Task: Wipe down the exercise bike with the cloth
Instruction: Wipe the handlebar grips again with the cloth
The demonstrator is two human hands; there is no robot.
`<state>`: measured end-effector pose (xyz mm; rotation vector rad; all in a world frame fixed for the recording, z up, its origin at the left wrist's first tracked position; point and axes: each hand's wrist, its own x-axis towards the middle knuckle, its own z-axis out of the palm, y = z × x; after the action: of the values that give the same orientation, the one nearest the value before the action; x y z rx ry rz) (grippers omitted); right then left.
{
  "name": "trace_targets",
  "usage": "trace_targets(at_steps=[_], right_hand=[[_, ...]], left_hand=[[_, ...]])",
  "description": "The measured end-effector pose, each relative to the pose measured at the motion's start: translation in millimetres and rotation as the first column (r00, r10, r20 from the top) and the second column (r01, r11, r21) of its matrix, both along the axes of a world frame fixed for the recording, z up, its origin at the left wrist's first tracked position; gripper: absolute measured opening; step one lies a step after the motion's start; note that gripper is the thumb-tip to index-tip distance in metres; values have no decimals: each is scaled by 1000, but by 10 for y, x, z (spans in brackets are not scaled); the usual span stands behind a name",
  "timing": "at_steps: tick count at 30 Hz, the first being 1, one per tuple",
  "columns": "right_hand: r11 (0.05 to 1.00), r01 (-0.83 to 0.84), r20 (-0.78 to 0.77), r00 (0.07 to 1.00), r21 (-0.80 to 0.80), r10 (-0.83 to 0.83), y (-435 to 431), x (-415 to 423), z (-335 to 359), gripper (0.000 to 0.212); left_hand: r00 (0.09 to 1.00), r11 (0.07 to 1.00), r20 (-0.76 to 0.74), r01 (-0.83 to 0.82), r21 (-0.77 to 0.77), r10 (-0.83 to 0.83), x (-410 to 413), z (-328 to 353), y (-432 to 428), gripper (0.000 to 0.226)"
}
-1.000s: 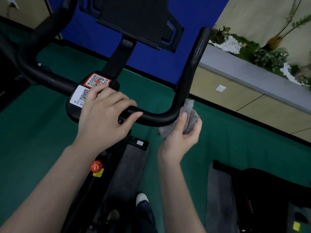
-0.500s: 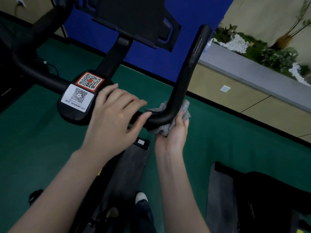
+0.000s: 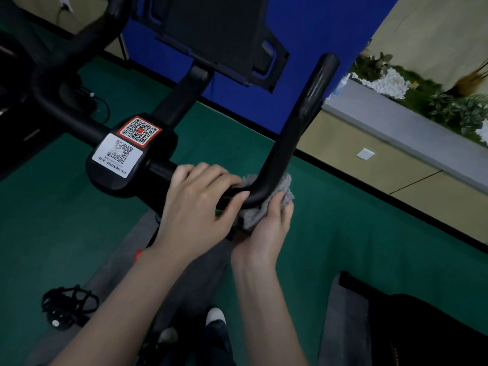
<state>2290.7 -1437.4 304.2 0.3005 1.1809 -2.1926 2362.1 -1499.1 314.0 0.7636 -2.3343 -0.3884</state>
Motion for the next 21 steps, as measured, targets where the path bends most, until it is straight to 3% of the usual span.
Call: trace_targets(at_steps=[3,6,8,11,13,17,19,21], right_hand=[[991,123,-218,970,49,-109,-7,-103,42,11],[959,223,-555,827,178,-90,-83,-357,130,14],[930,241,-746,664,278,51,-101,-449,173,10],[896,222,-907,269,386,324,-1,-527,158,15],[866,178,-882,21,467,472,59,-627,187,16],[741,80,-686,-324,666,651,-16,-931,416,13],[661,81,-573,-426,746,700,-119,-1080,548,12],[596,101,-490,-470,796,734,-225,-1185,648,13]], left_hand=[[999,999,-32,-6,43,8,-9,8,8,27],[999,996,-41,-17,84,21,-20,16,11,29],[999,994,-44,-25,102,30,-28,22,7,29],[998,991,-61,-23,130,32,-33,45,14,28],[997,989,-63,-23,147,32,-31,66,17,29],[997,986,-64,-31,161,41,-22,78,32,31],[996,985,-74,-28,169,41,-15,75,32,29],[996,985,-80,-25,173,39,-7,71,25,26]])
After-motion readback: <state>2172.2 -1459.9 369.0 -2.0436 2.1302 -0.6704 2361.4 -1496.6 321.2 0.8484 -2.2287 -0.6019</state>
